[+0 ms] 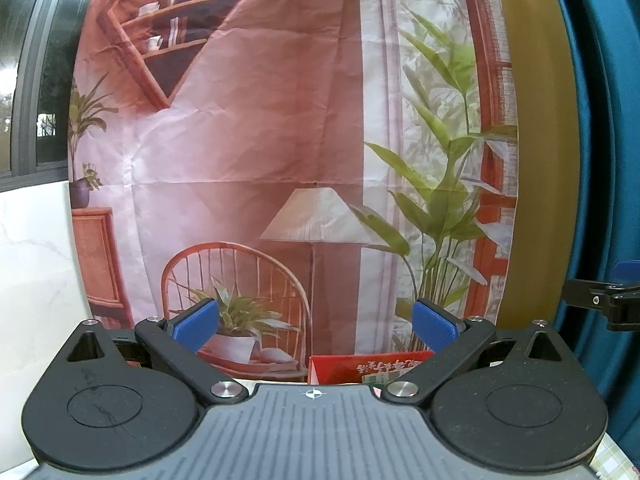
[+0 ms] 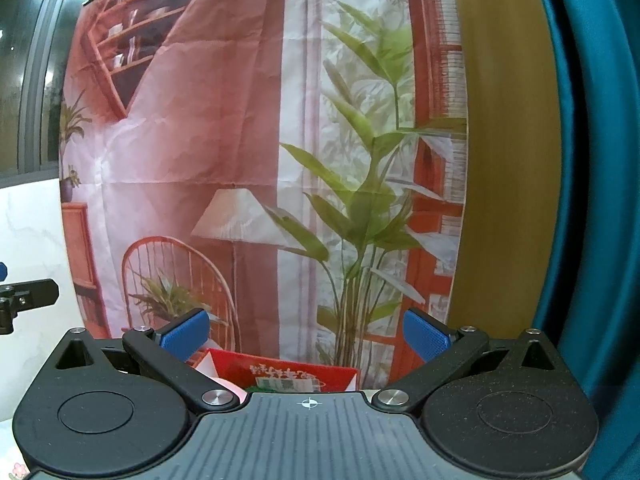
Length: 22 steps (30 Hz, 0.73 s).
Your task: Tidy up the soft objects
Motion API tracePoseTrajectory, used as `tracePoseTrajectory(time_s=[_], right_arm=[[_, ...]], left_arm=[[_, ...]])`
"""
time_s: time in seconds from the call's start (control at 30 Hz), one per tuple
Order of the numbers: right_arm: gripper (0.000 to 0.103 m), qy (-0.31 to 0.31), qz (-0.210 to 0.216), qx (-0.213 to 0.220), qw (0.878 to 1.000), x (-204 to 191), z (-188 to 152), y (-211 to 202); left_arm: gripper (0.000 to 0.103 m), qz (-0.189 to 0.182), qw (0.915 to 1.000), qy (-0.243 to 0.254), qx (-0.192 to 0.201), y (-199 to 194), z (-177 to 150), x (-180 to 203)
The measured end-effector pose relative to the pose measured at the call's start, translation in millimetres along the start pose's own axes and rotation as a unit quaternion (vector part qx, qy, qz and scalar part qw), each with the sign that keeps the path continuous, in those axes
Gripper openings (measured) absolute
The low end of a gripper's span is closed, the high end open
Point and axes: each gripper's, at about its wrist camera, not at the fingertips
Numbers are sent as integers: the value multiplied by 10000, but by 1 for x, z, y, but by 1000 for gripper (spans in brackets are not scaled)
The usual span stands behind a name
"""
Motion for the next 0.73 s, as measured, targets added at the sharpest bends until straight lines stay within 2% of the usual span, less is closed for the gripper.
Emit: tracePoseTrajectory(time_s=[0.73], right_arm=[[103,-77,-88,-66,9999,3,0,1]], left_arm=[[103,124,9998,117,42,-3,-2,-2]])
Point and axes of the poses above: each gripper's, at about its wrist camera, not at the fingertips, and y roughly the way its jaws point, x to its right, z to its top, and after that the axes turned 3 degrees about -z, right-handed
